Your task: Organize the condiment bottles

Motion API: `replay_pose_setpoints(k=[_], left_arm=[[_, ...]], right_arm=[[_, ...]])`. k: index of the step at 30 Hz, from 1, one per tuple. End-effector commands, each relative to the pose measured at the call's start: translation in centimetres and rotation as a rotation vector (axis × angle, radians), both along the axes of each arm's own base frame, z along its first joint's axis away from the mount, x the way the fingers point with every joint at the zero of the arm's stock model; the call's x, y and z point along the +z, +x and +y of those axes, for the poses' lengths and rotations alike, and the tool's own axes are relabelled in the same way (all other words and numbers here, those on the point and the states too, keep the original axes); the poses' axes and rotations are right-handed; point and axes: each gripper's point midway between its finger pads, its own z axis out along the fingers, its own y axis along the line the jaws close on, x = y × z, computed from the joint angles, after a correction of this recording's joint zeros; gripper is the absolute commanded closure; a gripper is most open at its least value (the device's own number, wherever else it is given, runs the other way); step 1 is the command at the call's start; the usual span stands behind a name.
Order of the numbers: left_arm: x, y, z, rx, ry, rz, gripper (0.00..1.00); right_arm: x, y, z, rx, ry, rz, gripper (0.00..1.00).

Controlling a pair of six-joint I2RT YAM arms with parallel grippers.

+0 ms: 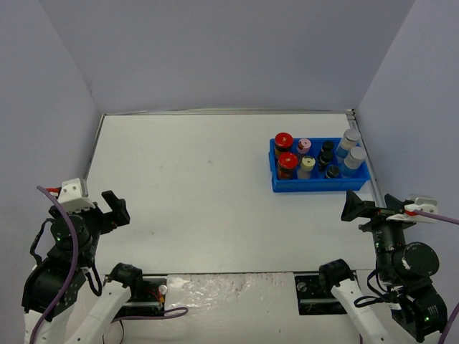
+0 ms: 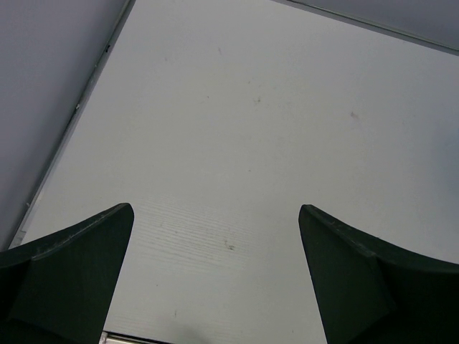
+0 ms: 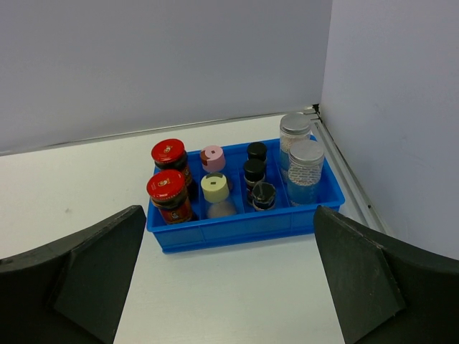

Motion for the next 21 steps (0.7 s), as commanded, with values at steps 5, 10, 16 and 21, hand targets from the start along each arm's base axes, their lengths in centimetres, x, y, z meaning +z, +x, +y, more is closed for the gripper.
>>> replay_pose_setpoints(k=[5,10,16,21], left_arm=[[-0.06,1.27,-0.10,0.026,-0.007,0.016,0.03],[-0.15,1.40,-0.20,0.021,-0.005,0.022,0.03],[-0.37,1.52,-0.40,0.014,-0.010,0.026,0.03],[-0.44,1.65,-0.52,0.010,-0.010,0.032,0.03]], right_arm=[[0.81,0.94,0.19,-0.008,0.013,-0.020,0.00],[0.70,1.17,0.36,-0.002,0.004,-0.009,0.00],[0.65,1.53,0.64,0.009,-0.013,0.003,0.00],[0.75,1.56,0.67,0.012,-0.021,0.004,0.00]])
